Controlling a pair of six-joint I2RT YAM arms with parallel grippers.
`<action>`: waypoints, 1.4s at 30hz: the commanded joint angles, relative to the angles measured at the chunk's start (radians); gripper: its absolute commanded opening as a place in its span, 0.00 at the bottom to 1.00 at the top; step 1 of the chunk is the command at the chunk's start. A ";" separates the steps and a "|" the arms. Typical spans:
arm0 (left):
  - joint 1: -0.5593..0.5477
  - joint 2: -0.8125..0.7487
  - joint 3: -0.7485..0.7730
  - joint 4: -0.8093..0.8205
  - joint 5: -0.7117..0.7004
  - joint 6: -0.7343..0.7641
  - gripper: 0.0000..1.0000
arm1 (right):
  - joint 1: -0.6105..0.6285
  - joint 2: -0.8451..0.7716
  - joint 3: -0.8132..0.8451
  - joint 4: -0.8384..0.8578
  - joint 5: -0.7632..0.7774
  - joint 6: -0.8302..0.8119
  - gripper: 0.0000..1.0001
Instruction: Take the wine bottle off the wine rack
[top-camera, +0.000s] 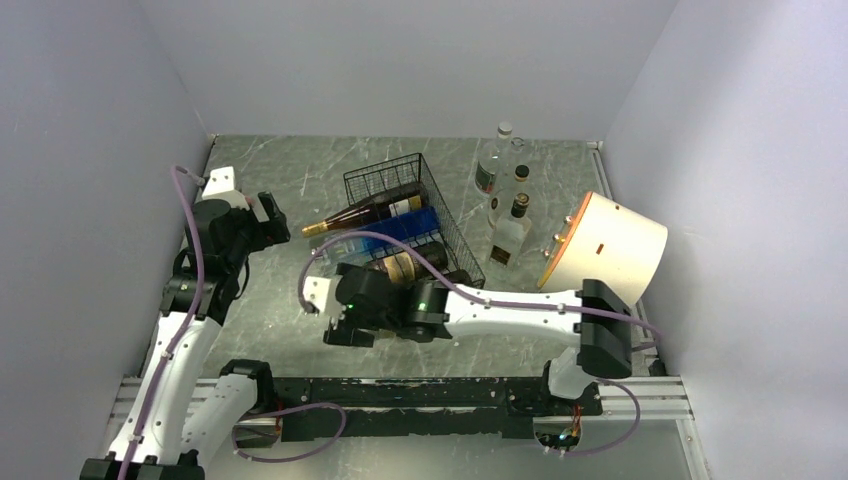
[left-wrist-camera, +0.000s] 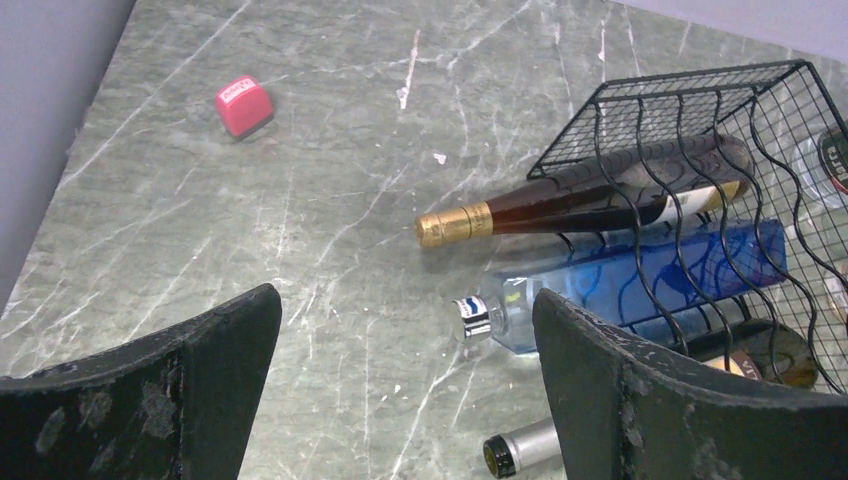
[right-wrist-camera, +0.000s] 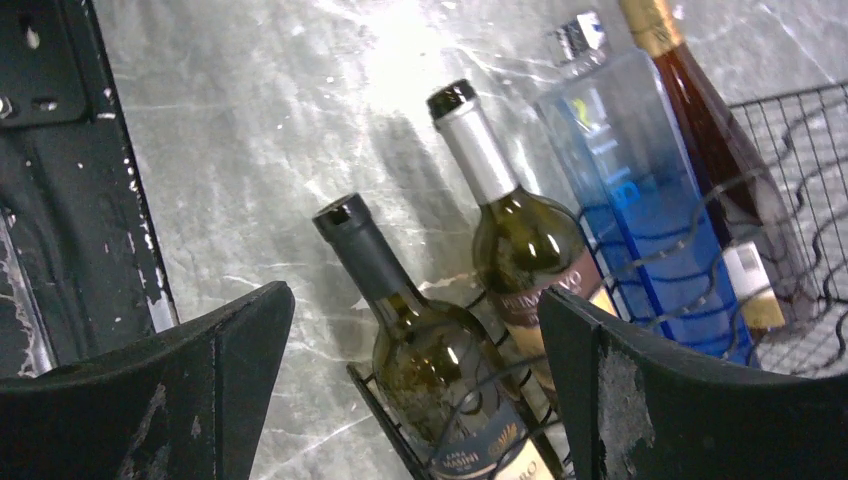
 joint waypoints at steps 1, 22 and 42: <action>0.033 -0.014 -0.002 0.034 0.009 0.008 0.99 | 0.022 0.086 0.059 -0.045 -0.037 -0.130 0.97; 0.049 -0.025 -0.004 0.029 0.002 -0.005 0.99 | 0.028 0.463 0.182 -0.149 0.089 -0.184 0.68; 0.049 -0.012 -0.004 0.030 0.013 -0.005 0.99 | 0.104 0.493 0.180 -0.021 0.159 -0.229 0.31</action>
